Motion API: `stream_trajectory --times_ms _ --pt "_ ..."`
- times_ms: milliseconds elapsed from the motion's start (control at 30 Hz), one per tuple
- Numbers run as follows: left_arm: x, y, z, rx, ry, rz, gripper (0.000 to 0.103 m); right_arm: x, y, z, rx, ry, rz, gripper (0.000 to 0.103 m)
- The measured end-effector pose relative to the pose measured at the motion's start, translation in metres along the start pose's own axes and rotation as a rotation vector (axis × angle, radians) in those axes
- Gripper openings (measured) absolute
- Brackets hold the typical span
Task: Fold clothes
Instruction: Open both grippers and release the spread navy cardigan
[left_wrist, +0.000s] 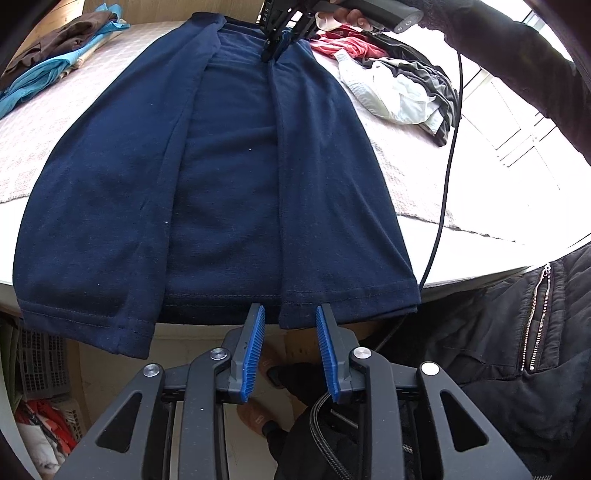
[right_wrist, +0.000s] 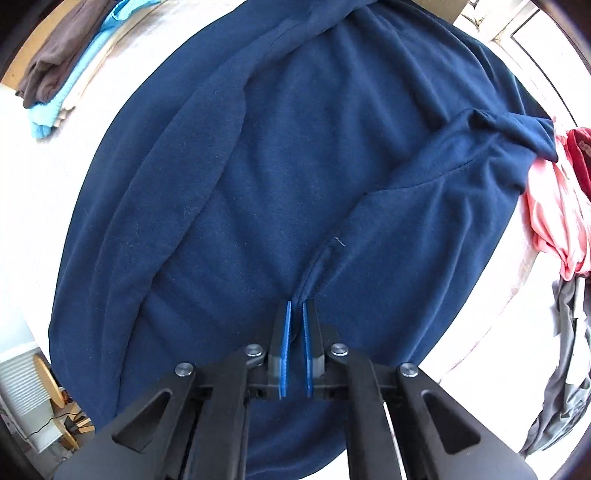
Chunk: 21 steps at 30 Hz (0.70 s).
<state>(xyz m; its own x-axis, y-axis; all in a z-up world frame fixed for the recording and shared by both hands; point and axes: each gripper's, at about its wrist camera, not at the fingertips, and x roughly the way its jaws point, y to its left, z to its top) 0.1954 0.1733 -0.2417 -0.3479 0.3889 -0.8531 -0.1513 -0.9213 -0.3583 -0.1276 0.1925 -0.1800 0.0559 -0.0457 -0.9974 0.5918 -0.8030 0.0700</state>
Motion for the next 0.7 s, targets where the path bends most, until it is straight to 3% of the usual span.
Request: stream_trajectory --times_ms 33,100,400,533,700 --pt "-0.002 0.0 -0.001 0.004 -0.006 -0.006 0.006 -0.002 -0.003 -0.001 0.01 -0.002 0.012 0.005" --pt "-0.004 -0.002 -0.002 0.011 -0.018 -0.011 0.005 -0.006 -0.007 -0.004 0.024 -0.013 0.035 0.005" --pt "-0.032 0.005 -0.004 -0.002 -0.078 -0.04 0.005 -0.044 -0.024 -0.014 0.089 -0.085 0.138 0.004" --pt "-0.05 0.012 -0.005 0.003 -0.108 -0.014 0.005 -0.053 -0.026 -0.011 0.105 -0.1 0.184 0.004" --pt "-0.037 0.035 -0.006 -0.03 -0.057 0.02 0.005 -0.033 -0.017 -0.003 0.091 -0.077 0.192 0.004"
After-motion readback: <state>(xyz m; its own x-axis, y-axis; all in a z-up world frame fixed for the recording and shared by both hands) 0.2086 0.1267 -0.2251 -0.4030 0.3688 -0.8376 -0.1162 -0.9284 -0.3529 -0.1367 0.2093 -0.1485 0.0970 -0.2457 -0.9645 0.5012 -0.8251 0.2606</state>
